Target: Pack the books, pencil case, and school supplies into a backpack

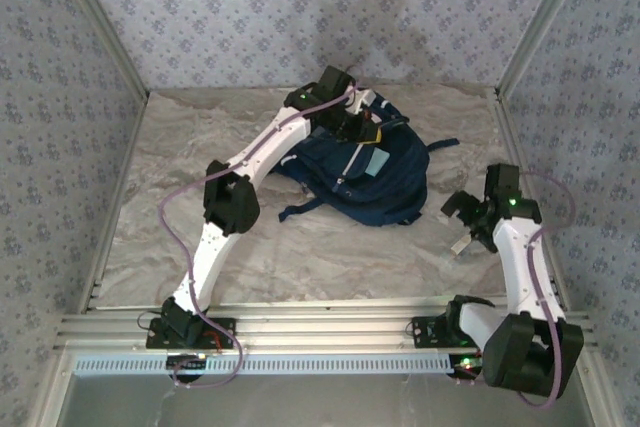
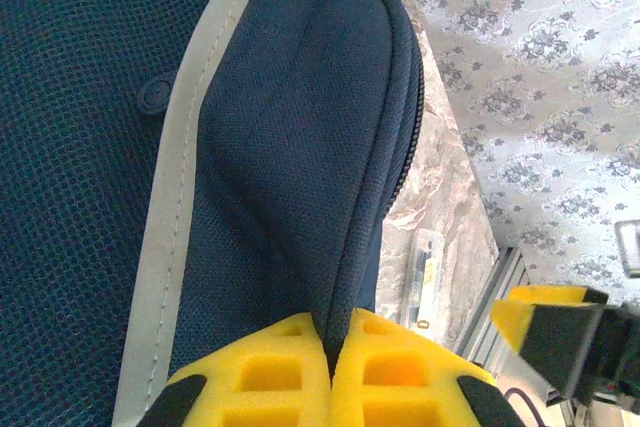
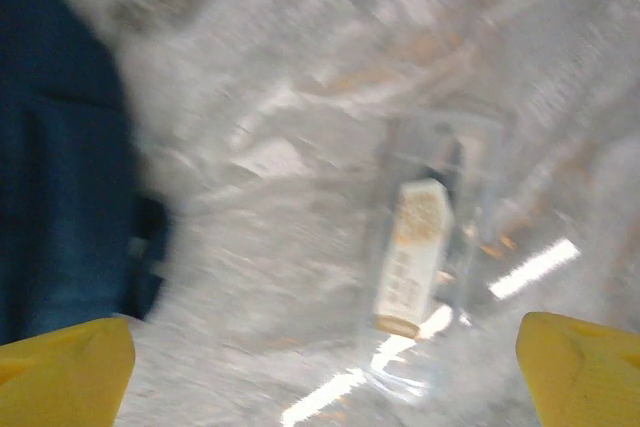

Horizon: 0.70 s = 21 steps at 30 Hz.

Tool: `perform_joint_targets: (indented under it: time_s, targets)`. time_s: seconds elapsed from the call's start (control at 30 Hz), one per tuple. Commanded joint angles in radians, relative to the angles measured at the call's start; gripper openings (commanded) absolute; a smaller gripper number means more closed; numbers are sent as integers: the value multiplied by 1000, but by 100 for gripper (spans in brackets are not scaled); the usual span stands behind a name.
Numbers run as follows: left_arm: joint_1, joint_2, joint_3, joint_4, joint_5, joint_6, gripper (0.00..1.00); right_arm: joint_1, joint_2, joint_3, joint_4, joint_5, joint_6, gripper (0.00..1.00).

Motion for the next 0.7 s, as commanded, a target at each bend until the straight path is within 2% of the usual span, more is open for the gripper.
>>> perform_joint_targets:
  time_s: [0.0,0.17,0.33,0.67]
  targets:
    - [12,-30,-7,88,57,4,0,49,13,-31,-34,119,50,100]
    - [12,-40,-24,89,62,-3,0,99,94,-125,35,105,142,98]
    - [10,-51,-41,123,64,-6,0,99,124,-196,150,68,161,89]
    - [11,-77,-78,131,57,-4,0,75,280,-189,301,73,160,74]
